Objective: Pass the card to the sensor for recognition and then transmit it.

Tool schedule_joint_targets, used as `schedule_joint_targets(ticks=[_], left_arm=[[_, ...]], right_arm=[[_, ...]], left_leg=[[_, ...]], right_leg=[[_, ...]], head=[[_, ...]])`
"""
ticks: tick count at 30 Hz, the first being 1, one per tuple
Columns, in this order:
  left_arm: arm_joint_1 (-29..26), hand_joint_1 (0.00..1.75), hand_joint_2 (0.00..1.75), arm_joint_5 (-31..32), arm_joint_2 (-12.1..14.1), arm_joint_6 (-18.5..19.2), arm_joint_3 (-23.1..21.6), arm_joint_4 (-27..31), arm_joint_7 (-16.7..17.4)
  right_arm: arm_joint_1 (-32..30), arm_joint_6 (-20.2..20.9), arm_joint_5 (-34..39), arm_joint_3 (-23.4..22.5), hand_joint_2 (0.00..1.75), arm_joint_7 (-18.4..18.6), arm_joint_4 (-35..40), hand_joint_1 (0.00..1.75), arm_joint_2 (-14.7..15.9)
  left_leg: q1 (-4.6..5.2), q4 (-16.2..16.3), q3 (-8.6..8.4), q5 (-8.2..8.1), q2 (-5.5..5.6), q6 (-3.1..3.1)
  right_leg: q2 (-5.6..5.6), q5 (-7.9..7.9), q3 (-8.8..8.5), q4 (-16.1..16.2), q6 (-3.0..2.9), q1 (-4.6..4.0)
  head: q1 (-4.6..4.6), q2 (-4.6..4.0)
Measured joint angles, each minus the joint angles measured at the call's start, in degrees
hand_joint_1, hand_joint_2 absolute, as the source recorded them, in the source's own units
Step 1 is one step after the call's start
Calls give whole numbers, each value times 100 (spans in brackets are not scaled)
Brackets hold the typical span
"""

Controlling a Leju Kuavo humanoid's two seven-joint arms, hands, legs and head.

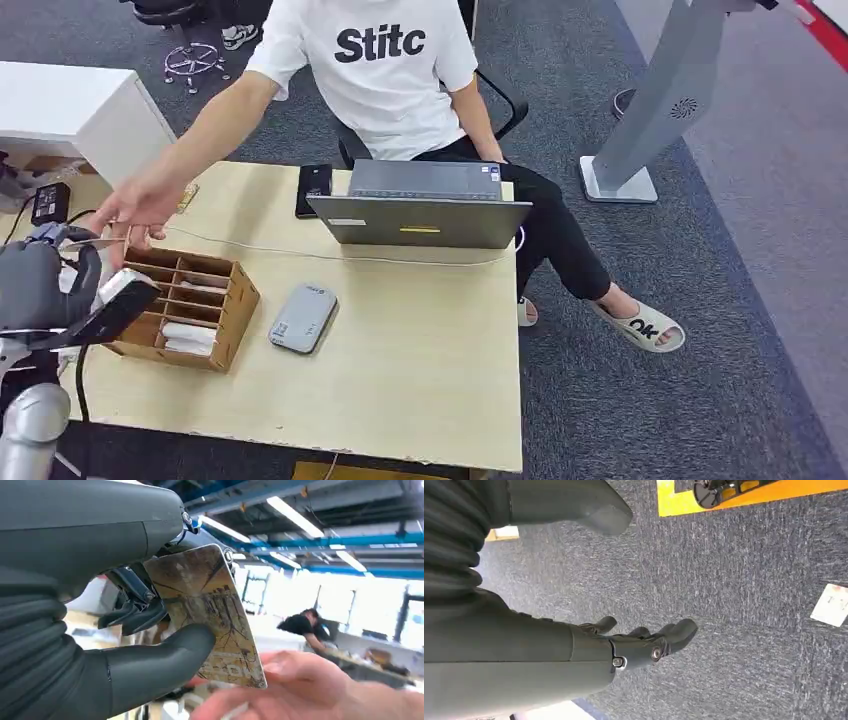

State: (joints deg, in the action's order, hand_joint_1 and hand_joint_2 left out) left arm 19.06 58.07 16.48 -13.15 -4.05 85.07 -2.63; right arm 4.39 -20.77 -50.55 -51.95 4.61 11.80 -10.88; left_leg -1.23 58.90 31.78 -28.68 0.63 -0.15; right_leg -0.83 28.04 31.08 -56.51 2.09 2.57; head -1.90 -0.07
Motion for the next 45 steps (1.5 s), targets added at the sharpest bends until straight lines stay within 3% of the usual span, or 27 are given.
schedule_joint_targets(ticks=[3,6,9,15,20,21,22,23,33,45], left_arm=[[431,175,175,340,20,-186,98,-313,158],[842,175,175,842,52,-773,164,-710,210],[1122,175,175,921,46,-1206,254,-1091,136],[1193,175,175,853,-112,-1794,317,-1314,-212],[1066,175,175,862,-336,-1987,319,-1248,-297],[1030,161,175,862,-380,-1994,319,-1218,-323],[1002,17,175,866,-407,-1998,319,-1189,-345],[978,0,175,871,-446,-1998,319,-1152,-362],[801,0,175,1000,-732,-1981,317,-930,-308],[430,0,175,945,-870,-1994,317,-610,-277]], right_arm=[[12,18,-110,13,175,26,0,0,0],[21,18,-210,57,175,44,0,0,2],[33,18,-243,111,175,22,0,0,2],[42,13,-273,129,175,26,0,0,2],[47,-2,-280,131,175,59,0,0,2],[47,-2,-280,131,175,68,0,0,2],[48,-4,-276,129,175,70,0,0,2],[47,-4,-273,129,175,70,0,0,2],[47,-2,-230,129,175,68,0,0,2],[48,-9,-212,129,175,68,0,0,2]], left_leg=[[0,0,0,1,2,0],[0,0,0,2,2,-1],[0,0,-1,3,-1,-3],[0,1,4,2,-2,-3],[2,1,4,-1,-2,-1],[2,1,4,-1,-1,-1],[2,1,4,-1,-1,-1],[2,1,4,-1,-1,-1],[2,1,2,1,-2,-2],[1,1,2,1,-1,-2]], right_leg=[[2,-1,0,0,0,0],[2,-1,-2,-1,0,0],[-2,-2,-2,-1,-1,0],[-4,-1,2,0,-1,1],[-5,0,3,2,0,2],[-4,0,4,2,0,2],[-4,0,4,2,0,2],[-4,0,4,2,0,1],[-3,-1,2,0,0,1],[-2,-1,3,1,0,1]], head=[[-4,0],[-6,0],[-4,0],[-4,0],[-4,0],[-4,0],[-2,0],[-4,0],[-2,0],[-4,0]])
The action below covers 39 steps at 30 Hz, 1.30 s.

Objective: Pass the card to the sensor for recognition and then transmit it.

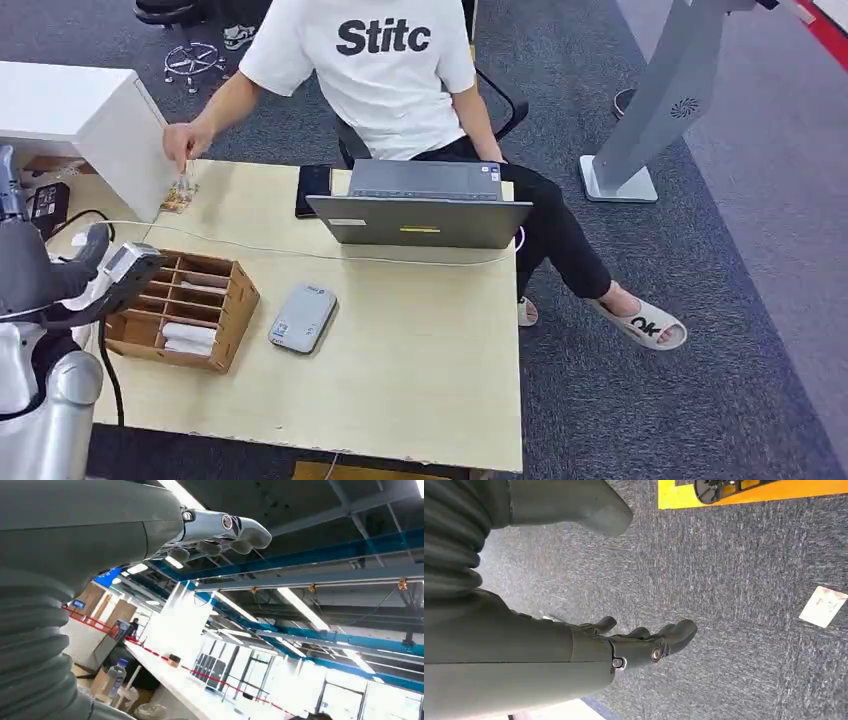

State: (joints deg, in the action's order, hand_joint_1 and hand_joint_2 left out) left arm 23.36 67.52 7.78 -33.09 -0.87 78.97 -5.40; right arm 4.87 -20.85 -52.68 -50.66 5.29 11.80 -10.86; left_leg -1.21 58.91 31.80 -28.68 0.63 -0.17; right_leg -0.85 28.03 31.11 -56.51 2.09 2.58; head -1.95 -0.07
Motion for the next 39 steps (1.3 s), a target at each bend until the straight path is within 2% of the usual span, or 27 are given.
schedule_joint_targets(ticks=[2,4,8,10,12,13,14,15,18,19,21,23,25,26,27,28,30,31,34,35,36,38,39], left_arm=[[-66,0,175,-200,-2,0,0,44,-128],[-370,0,175,-688,-4,-44,0,291,-410],[-1670,0,175,-2297,-66,-422,68,1133,-1440],[-2439,0,175,-3173,-202,-474,293,1596,-2063],[-3115,0,175,-4257,-504,-253,917,2005,-2915],[-3296,0,175,-4583,-700,-100,1268,2127,-3182],[-3411,0,175,-4777,-835,10,1515,2199,-3280],[-3547,0,175,-5295,-1028,449,2222,2346,-3419],[-3536,0,175,-5711,-1559,1531,3671,2357,-3478],[-3457,0,175,-5694,-1646,1684,4076,2255,-3478],[-3255,0,175,-5571,-1762,1655,4940,1815,-3480],[-3095,0,175,-5534,-1810,1567,5507,1404,-3458],[-2837,0,175,-5374,-1691,1289,5999,566,-3300],[-2736,0,175,-5227,-1587,1050,6219,88,-3235],[-2619,0,175,-4954,-1431,619,6409,-501,-3110],[-2492,0,175,-4639,-1193,122,6609,-1325,-2822],[-2316,0,175,-4385,-881,-364,6884,-2692,-2018],[-2256,0,175,-4343,-794,-504,6989,-3226,-1678],[-2175,0,175,-4219,-713,-629,7180,-4400,-1365],[-2138,0,175,-4047,-697,-632,7232,-4694,-1085],[-2112,0,175,-3775,-697,-634,7241,-4899,-673],[-2046,0,175,-2796,-796,-616,7186,-5338,693],[-2044,0,175,-2453,-837,-592,7118,-5498,1108]], right_arm=[[1,-9,22,-7,175,0,0,0,0],[0,-35,85,-35,175,0,0,0,-2],[-18,-133,232,-173,175,22,0,0,-11],[-35,-190,286,-243,175,26,0,0,-17],[-63,-240,286,-332,175,15,0,0,-26],[-72,-260,267,-345,175,15,0,0,-28],[-80,-271,258,-356,175,11,0,0,-28],[-87,-293,236,-398,175,-33,0,0,-30],[-88,-297,232,-468,175,-214,0,0,-37],[-86,-297,218,-472,175,-271,0,0,-37],[-84,-297,166,-477,175,-376,0,0,-37],[-83,-297,105,-483,175,-426,2,0,-37],[-75,-291,24,-483,175,-472,4,0,-37],[-61,-284,-9,-483,175,-481,2,0,-37],[-52,-271,-42,-483,175,-479,2,0,-37],[-47,-273,-98,-483,175,-444,2,0,-37],[-33,-271,-223,-479,175,-276,2,0,-37],[-32,-273,-269,-468,175,-204,2,0,-37],[-30,-273,-328,-455,175,-122,2,0,-37],[-28,-273,-380,-442,175,-70,2,0,-37],[-26,-275,-415,-431,175,29,2,0,-37],[-28,-284,-457,-424,175,188,2,0,-39],[-31,-284,-477,-424,175,230,0,0,-46]], left_leg=[[0,0,0,0,-1,0],[1,-1,-7,-3,-15,-1],[1,-3,-4,-19,-39,6],[1,-3,-4,-33,-41,2],[0,-3,-3,-39,-38,5],[0,-3,-2,-39,-36,5],[0,-3,-3,-39,-35,5],[-1,-4,-2,-39,-29,5],[-3,-4,-6,-38,-28,5],[-3,-4,-6,-38,-28,4],[-2,-5,-13,-36,-29,2],[-2,-5,-20,-34,-27,3],[-2,-5,-20,-29,-11,-2],[-4,-5,-21,-29,-11,-2],[-2,-6,-26,-29,-12,-2],[-2,-6,-26,-29,-12,-2],[-3,-6,-27,-29,-12,-3],[-2,-6,-26,-29,-11,-3],[-3,-6,-20,-29,-2,-1],[-2,-5,-20,-29,-1,-1],[3,-4,-21,-30,-1,0],[10,-3,-23,-31,-1,2],[12,-2,-23,-31,-1,2]], right_leg=[[-1,0,-4,-1,0,0],[-13,0,-7,-1,0,2],[-36,10,1,0,4,1],[-37,23,2,1,2,2],[-33,29,2,3,1,1],[-31,31,3,4,5,1],[-28,32,3,5,5,0],[-20,33,-2,4,4,-1],[-18,33,-2,4,4,-2],[-17,32,-3,4,4,-2],[-17,31,-10,3,2,-2],[-16,31,-16,2,2,-2],[-3,31,-23,0,2,-1],[-3,31,-24,0,2,-3],[-5,31,-24,0,2,-2],[-5,31,-26,-1,1,-2],[-5,31,-25,-2,1,-2],[-5,31,-26,-1,1,-1],[2,31,-29,6,2,-1],[5,30,-32,9,3,-1],[5,29,-32,11,4,3],[5,28,-32,12,5,9],[4,27,-30,12,8,11]], head=[[2,0],[2,0],[7,0],[2,0],[2,0],[0,0],[0,0],[0,0],[0,0],[-4,0],[0,0],[0,0],[4,0],[4,0],[-7,0],[0,0],[6,0],[17,0],[-2,0],[-11,0],[-15,0],[-4,0],[-7,0]])
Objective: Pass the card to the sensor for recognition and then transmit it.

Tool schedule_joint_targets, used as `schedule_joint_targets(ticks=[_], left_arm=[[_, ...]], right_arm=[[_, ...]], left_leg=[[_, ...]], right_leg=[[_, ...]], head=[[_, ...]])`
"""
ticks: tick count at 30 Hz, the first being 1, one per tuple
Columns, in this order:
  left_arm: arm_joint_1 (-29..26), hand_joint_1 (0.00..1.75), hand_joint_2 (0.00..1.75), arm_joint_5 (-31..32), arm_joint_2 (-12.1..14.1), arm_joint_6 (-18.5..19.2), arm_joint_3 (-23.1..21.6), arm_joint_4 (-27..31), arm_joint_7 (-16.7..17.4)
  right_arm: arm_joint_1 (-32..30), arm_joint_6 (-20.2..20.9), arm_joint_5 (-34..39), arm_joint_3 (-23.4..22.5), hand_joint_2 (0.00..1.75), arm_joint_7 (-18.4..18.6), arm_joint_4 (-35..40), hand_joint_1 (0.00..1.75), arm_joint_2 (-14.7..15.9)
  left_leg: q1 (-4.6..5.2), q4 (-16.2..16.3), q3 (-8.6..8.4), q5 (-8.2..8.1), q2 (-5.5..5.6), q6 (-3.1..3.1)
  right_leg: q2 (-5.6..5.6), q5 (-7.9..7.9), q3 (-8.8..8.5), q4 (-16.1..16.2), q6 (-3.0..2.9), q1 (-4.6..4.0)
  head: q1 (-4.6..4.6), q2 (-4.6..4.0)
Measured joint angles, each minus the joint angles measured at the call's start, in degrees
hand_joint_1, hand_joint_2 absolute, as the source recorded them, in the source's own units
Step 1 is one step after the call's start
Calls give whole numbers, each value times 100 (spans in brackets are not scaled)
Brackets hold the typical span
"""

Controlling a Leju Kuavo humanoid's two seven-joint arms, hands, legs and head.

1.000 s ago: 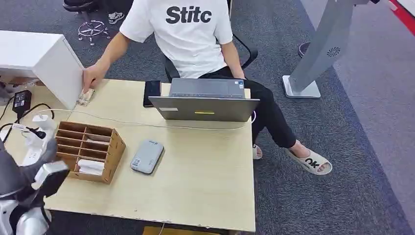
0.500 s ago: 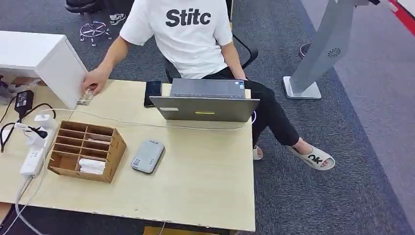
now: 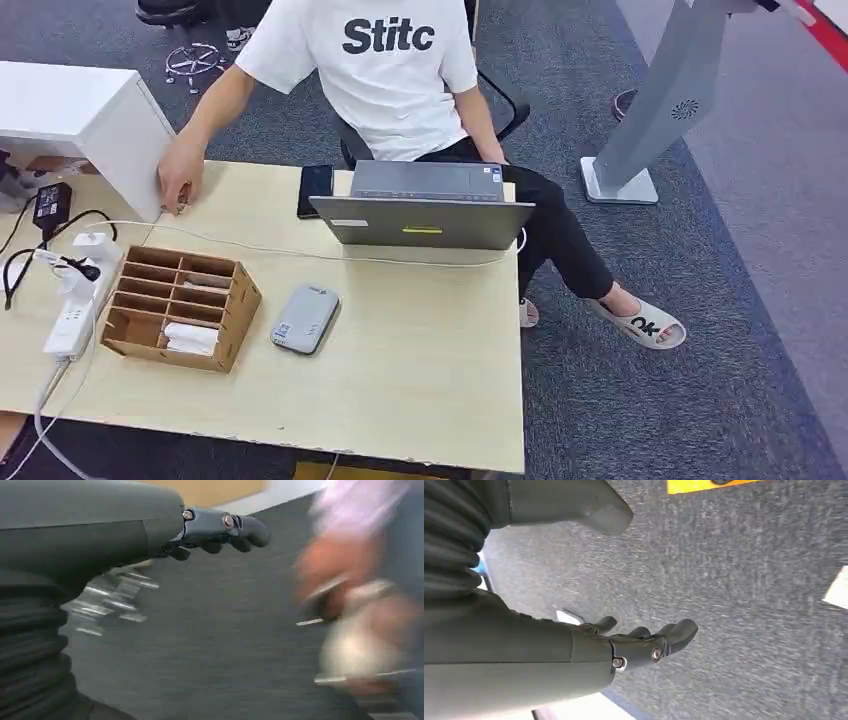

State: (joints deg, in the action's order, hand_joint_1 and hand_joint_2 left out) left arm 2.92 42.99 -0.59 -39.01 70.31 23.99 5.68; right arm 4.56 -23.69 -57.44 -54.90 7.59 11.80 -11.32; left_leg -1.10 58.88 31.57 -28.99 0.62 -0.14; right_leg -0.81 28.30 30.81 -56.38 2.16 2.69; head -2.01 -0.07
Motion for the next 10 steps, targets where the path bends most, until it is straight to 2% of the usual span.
schedule_joint_targets(ticks=[1,3,4,6,8,10], left_arm=[[8,0,175,410,-118,44,-114,-192,444],[34,0,175,755,-306,140,-299,-426,741],[44,0,175,971,-425,196,-414,-545,782],[55,0,175,1488,-597,302,-700,-699,738],[40,0,175,2254,-686,430,-1159,-788,418],[48,0,175,2433,-732,376,-1541,-849,226]], right_arm=[[-3,-4,-17,0,175,31,0,0,-9],[0,-11,-37,0,175,55,-2,0,-28],[2,-15,-74,0,175,48,-2,0,-48],[2,-26,-133,2,175,0,-2,0,-66],[2,-39,-170,7,175,-72,-2,0,-79],[12,-57,-196,9,175,-159,-2,0,-87]], left_leg=[[0,1,0,0,0,0],[-1,2,1,1,1,1],[-2,2,0,0,0,1],[-2,2,-2,1,0,1],[-3,2,0,2,1,2],[-9,2,-1,2,2,1]], right_leg=[[0,-2,1,1,3,0],[1,-2,-1,1,3,-1],[1,-2,-1,1,3,-1],[0,-4,0,1,2,-3],[2,-4,1,0,2,-4],[2,-3,1,-3,1,-9]], head=[[11,0],[7,0],[-9,0],[-7,0],[-6,0],[-4,0]])
